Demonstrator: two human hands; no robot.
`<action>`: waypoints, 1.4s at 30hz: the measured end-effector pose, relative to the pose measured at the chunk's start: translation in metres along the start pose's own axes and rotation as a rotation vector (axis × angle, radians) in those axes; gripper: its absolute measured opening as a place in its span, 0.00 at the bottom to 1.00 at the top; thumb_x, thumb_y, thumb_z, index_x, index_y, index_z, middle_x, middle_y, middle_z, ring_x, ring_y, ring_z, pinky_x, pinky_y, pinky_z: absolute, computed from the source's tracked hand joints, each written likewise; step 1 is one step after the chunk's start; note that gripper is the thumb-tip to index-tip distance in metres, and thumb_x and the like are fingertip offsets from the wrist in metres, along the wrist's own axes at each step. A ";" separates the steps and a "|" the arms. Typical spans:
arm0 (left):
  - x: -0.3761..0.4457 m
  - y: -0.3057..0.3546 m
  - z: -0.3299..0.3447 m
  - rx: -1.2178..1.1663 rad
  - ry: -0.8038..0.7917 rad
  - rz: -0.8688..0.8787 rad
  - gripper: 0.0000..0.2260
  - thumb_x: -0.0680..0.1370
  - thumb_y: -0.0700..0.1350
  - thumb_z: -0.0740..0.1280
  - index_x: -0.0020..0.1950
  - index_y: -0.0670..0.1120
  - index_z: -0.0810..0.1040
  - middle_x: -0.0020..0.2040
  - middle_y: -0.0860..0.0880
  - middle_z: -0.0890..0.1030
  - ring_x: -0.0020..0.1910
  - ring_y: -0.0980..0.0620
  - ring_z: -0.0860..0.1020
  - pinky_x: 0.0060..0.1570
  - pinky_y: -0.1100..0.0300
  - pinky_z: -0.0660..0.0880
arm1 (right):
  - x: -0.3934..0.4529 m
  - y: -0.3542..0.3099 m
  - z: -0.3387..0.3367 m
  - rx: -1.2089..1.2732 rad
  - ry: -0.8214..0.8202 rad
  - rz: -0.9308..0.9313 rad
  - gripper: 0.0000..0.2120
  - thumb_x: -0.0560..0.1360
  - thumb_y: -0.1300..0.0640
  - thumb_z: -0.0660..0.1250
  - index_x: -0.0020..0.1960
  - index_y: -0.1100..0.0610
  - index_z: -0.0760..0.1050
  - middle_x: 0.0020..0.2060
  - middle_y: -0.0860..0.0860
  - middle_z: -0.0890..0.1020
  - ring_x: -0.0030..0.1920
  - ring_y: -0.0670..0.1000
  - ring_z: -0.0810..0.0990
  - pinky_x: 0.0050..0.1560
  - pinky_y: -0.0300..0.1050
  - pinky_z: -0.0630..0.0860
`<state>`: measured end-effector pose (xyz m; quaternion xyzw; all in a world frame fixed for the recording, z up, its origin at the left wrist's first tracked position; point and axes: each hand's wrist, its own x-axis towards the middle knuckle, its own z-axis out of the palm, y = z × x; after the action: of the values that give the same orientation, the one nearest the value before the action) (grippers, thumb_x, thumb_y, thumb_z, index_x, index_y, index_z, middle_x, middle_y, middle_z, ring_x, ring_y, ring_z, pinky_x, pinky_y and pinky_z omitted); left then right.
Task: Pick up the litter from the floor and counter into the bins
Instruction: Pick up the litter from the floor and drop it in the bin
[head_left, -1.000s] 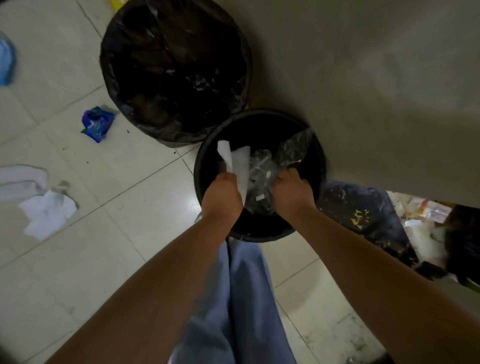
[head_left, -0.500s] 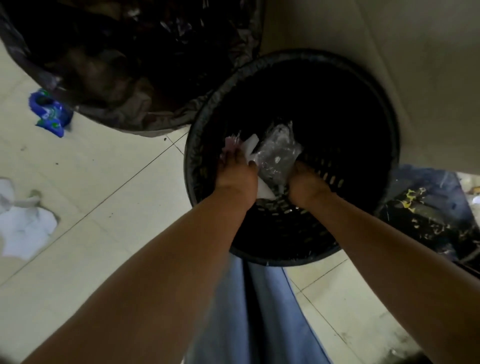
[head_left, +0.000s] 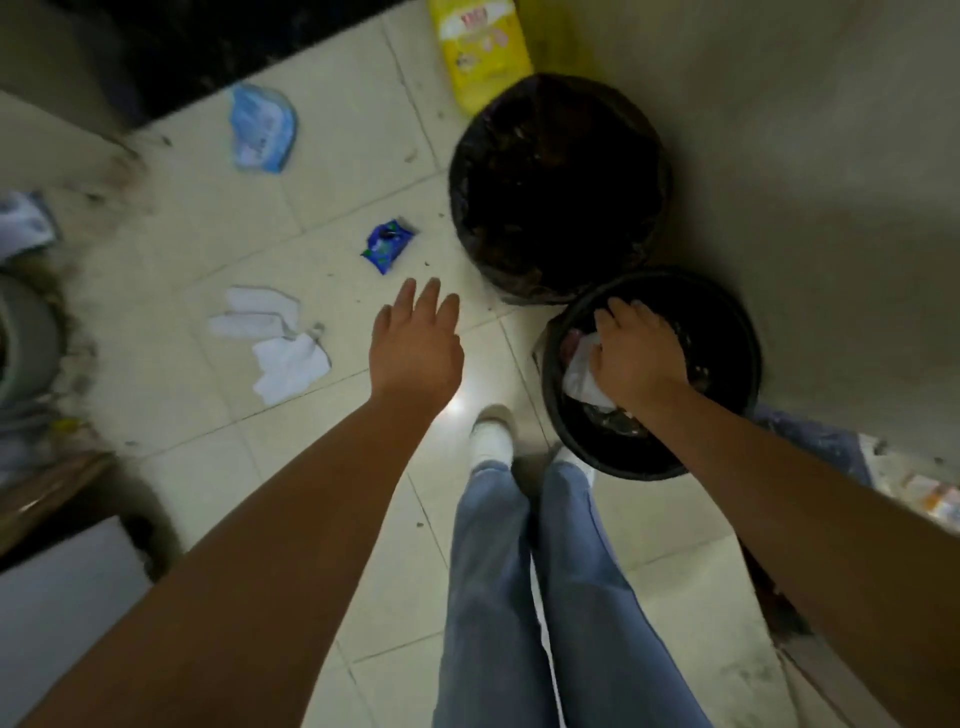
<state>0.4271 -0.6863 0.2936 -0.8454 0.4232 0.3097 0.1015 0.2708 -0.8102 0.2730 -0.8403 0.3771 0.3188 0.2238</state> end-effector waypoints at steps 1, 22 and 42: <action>-0.009 -0.018 -0.011 -0.013 0.028 -0.060 0.23 0.82 0.46 0.54 0.77 0.46 0.54 0.79 0.47 0.51 0.79 0.46 0.47 0.77 0.49 0.50 | -0.002 -0.020 -0.015 -0.017 0.021 -0.053 0.24 0.80 0.55 0.53 0.73 0.61 0.55 0.75 0.59 0.58 0.75 0.59 0.55 0.74 0.55 0.55; 0.009 -0.401 0.050 -0.150 -0.142 -0.380 0.27 0.82 0.52 0.53 0.78 0.47 0.47 0.80 0.46 0.44 0.78 0.44 0.42 0.77 0.48 0.46 | 0.142 -0.389 -0.002 -0.333 0.030 -0.180 0.26 0.80 0.52 0.53 0.74 0.57 0.51 0.77 0.55 0.52 0.76 0.58 0.48 0.76 0.56 0.50; 0.216 -0.386 0.257 -0.371 -0.187 -0.087 0.12 0.79 0.36 0.60 0.62 0.37 0.72 0.51 0.38 0.81 0.43 0.41 0.78 0.40 0.51 0.75 | 0.385 -0.310 0.176 -0.329 0.081 0.135 0.30 0.76 0.61 0.60 0.74 0.56 0.51 0.76 0.59 0.51 0.76 0.61 0.48 0.75 0.59 0.54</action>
<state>0.7123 -0.4762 -0.0754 -0.8347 0.3107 0.4546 -0.0037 0.6444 -0.6995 -0.0787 -0.8504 0.3844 0.3562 0.0461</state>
